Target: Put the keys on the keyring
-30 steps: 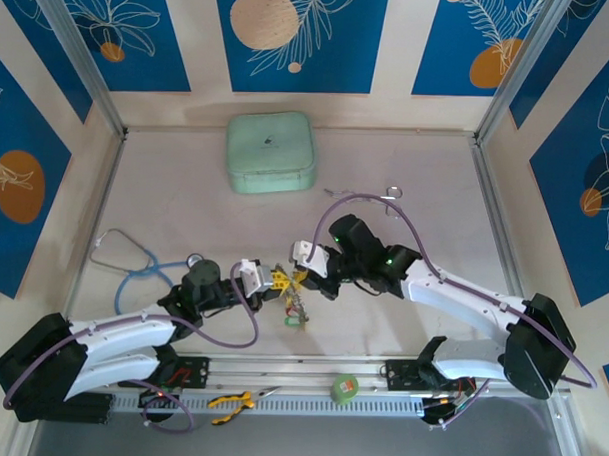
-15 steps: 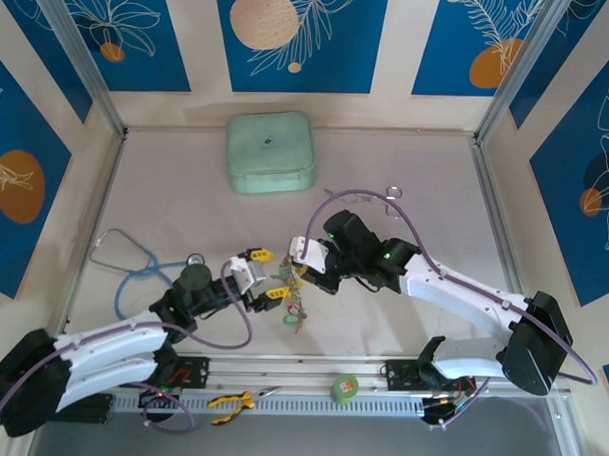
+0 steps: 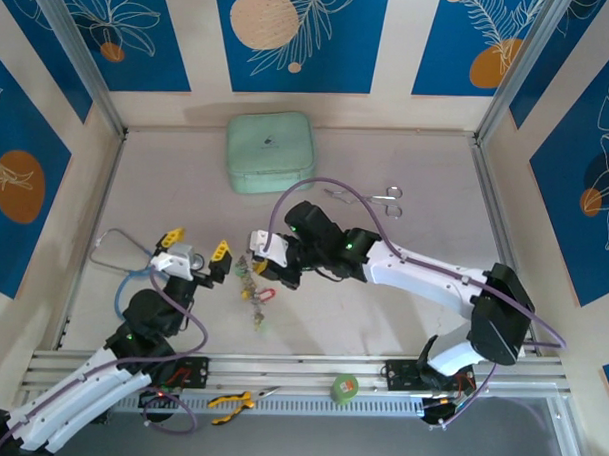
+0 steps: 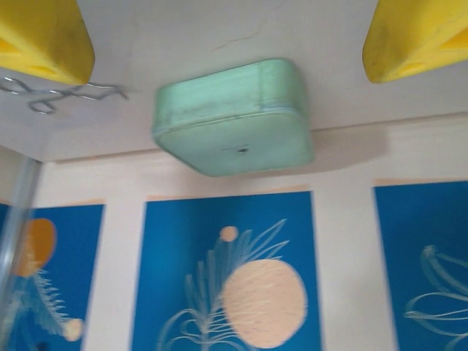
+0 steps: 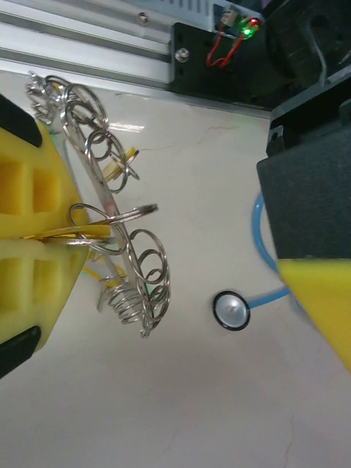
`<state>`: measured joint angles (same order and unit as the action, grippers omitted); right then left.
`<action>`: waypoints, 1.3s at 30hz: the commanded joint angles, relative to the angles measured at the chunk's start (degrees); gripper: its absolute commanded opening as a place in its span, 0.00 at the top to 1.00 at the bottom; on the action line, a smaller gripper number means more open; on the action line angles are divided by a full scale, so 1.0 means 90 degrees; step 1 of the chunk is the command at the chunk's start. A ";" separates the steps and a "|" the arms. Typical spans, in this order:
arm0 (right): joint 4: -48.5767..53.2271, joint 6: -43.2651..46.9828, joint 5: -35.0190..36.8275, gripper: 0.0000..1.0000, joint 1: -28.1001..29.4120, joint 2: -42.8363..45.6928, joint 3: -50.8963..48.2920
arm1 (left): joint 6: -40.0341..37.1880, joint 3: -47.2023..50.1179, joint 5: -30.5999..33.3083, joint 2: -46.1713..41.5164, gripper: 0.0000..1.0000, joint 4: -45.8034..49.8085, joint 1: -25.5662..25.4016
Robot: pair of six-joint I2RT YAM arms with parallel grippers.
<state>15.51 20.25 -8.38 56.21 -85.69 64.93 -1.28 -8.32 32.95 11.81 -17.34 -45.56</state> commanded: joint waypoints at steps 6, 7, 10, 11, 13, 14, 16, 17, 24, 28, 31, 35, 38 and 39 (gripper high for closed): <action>0.0304 0.0399 0.0382 1.00 -0.0451 -0.0707 0.0072 | 0.0072 -0.0175 0.1007 0.0213 0.06 0.0178 -0.0016; 0.0641 0.0602 0.0601 1.00 -0.0505 -0.0746 0.0062 | 0.0083 -0.0161 0.1008 0.0303 0.06 0.0135 -0.0018; 0.1458 0.1109 0.1186 1.00 -0.0684 -0.0782 -0.0037 | 0.0099 -0.0093 0.0979 0.0583 0.06 -0.0122 -0.0021; 0.1675 0.1272 0.1371 1.00 -0.0740 -0.0756 -0.0086 | 0.0112 -0.0068 0.0959 0.0692 0.06 -0.0209 -0.0017; 0.1995 0.1534 0.1769 1.00 -0.0850 -0.0732 -0.0201 | 0.0120 -0.0027 0.0937 0.0900 0.06 -0.0382 -0.0016; 0.2165 0.1671 0.1993 1.00 -0.0897 -0.0733 -0.0272 | 0.0130 -0.0014 0.0928 0.1015 0.06 -0.0461 -0.0008; 0.2396 0.1827 0.2324 1.00 -0.0979 -0.0750 -0.0369 | 0.0127 0.0032 0.0895 0.1240 0.06 -0.0645 -0.0010; 0.2494 0.1898 0.2529 1.00 -0.1010 -0.0765 -0.0418 | 0.0114 0.0059 0.0890 0.1366 0.06 -0.0746 -0.0009; 0.2986 0.2125 0.3395 0.98 -0.1337 -0.1018 -0.0727 | 0.0050 0.0118 0.0979 0.2195 0.04 -0.1316 0.0010; 0.3288 0.2058 0.3553 0.82 -0.1532 -0.1008 -0.0755 | -0.0079 0.0112 0.0941 0.2570 0.02 -0.1626 0.0058; 0.3437 0.1912 0.3516 0.71 -0.1711 -0.0860 -0.0744 | -0.0165 0.0085 0.0881 0.2798 0.01 -0.1751 0.0091; 0.3356 0.1516 0.3291 0.67 -0.2181 -0.0396 -0.0793 | -0.0238 0.0050 0.0667 0.3015 0.00 -0.1922 0.0256; 0.2619 0.0371 0.2215 0.66 -0.3052 0.0323 -0.0800 | -0.0230 -0.0030 0.0395 0.3216 0.00 -0.1950 0.0526; 0.2154 0.0001 0.1605 0.66 -0.3414 0.0637 -0.0969 | -0.0224 -0.0057 0.0266 0.3290 0.00 -0.1950 0.0629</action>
<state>42.17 30.83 17.78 31.92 -87.35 57.45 -2.48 -7.77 38.48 40.38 -32.16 -42.00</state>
